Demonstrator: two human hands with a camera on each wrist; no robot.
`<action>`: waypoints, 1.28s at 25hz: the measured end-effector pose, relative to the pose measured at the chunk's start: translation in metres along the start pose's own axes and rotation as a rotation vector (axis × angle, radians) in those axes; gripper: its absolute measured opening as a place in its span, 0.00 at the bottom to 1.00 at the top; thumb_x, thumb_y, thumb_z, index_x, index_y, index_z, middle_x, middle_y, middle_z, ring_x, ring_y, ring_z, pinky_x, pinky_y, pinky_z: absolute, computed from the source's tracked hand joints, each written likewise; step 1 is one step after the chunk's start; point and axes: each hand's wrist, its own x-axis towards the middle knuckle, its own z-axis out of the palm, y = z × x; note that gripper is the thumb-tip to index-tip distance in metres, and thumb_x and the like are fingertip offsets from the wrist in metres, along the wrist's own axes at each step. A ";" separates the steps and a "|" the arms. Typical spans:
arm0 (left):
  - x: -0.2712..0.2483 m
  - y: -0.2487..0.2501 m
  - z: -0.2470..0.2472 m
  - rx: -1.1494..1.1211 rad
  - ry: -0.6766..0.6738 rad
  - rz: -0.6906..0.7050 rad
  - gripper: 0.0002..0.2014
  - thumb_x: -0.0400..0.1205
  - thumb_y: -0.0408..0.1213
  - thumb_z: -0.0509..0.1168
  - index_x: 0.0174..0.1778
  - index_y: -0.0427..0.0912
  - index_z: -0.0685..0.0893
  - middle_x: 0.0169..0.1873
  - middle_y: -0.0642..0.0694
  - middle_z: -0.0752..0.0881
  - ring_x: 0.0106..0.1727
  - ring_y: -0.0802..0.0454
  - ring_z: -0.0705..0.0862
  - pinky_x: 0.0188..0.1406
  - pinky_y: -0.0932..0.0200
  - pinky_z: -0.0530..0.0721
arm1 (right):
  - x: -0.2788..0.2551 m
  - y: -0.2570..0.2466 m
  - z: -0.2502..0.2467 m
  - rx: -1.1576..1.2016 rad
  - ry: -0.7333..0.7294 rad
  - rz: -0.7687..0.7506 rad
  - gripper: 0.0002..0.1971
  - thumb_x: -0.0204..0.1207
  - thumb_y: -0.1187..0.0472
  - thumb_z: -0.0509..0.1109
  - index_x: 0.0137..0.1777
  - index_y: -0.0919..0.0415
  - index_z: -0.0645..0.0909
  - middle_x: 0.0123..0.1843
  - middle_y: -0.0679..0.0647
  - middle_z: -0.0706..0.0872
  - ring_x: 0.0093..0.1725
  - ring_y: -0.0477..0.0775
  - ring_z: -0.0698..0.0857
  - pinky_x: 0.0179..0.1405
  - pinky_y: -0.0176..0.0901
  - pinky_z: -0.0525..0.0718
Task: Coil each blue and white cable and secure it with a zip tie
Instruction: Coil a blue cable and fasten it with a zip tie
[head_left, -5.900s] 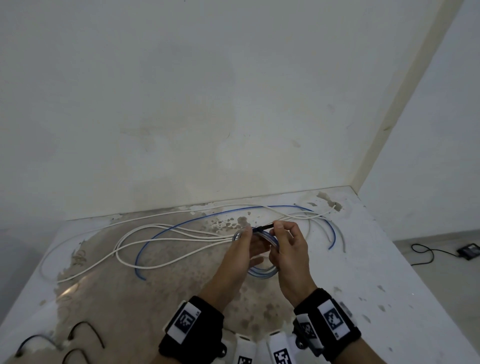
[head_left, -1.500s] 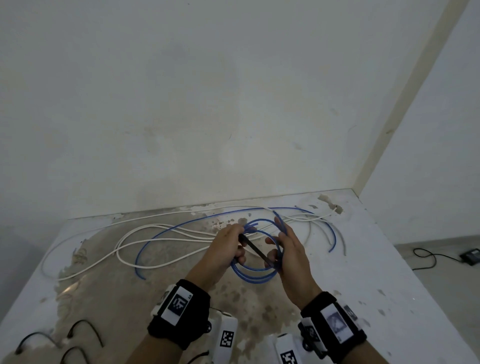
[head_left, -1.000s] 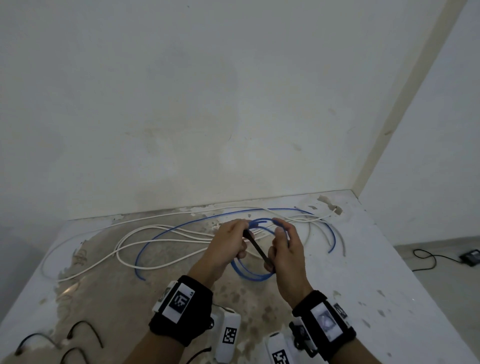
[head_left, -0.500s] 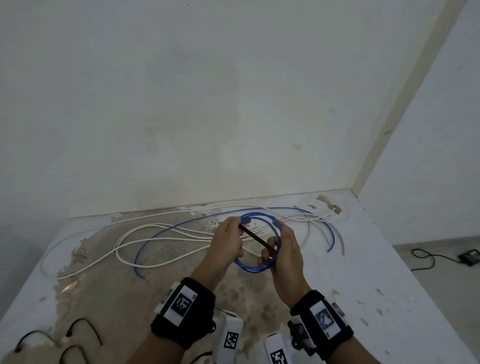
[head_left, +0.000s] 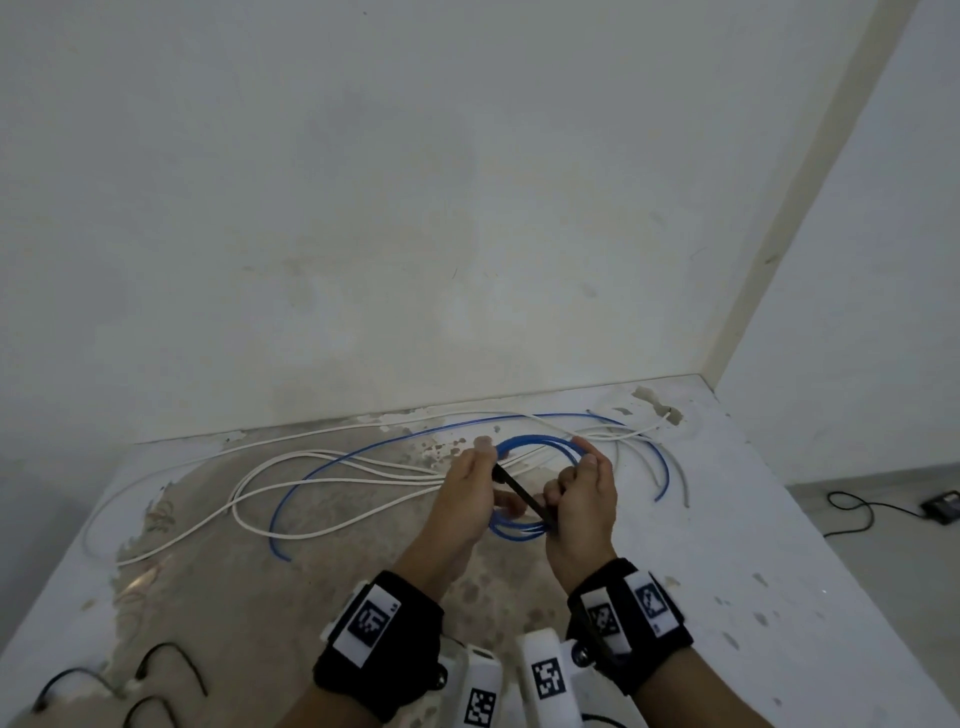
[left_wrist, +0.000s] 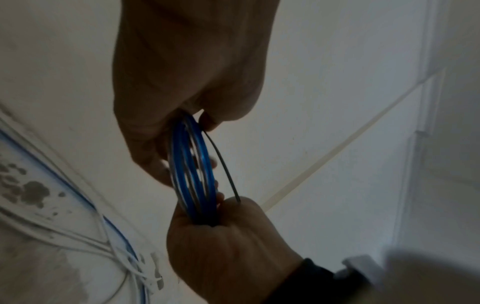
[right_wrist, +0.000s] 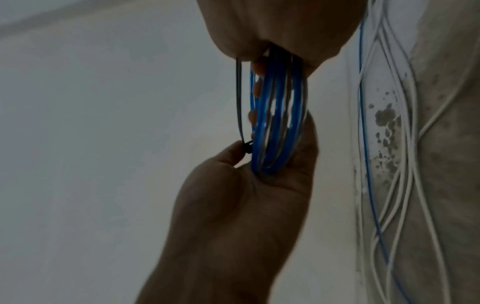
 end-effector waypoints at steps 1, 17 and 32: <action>0.000 0.000 0.000 -0.027 0.037 -0.011 0.14 0.90 0.41 0.52 0.46 0.37 0.78 0.30 0.45 0.78 0.20 0.54 0.77 0.25 0.58 0.79 | -0.003 0.002 0.000 0.006 -0.031 0.026 0.15 0.92 0.60 0.49 0.65 0.59 0.77 0.26 0.50 0.66 0.20 0.45 0.67 0.18 0.37 0.72; 0.012 0.028 -0.008 -0.022 0.046 0.073 0.06 0.87 0.36 0.56 0.45 0.41 0.70 0.35 0.44 0.79 0.22 0.56 0.64 0.21 0.61 0.63 | -0.013 0.004 -0.003 -0.228 -0.094 -0.166 0.18 0.92 0.56 0.50 0.57 0.51 0.84 0.31 0.57 0.73 0.22 0.50 0.71 0.22 0.45 0.78; 0.024 0.014 -0.023 0.418 -0.016 0.172 0.10 0.84 0.48 0.58 0.44 0.45 0.72 0.37 0.47 0.80 0.29 0.55 0.70 0.29 0.58 0.68 | -0.012 -0.011 -0.019 -0.714 -0.379 -0.453 0.12 0.86 0.50 0.64 0.52 0.56 0.86 0.56 0.49 0.81 0.57 0.40 0.80 0.51 0.27 0.78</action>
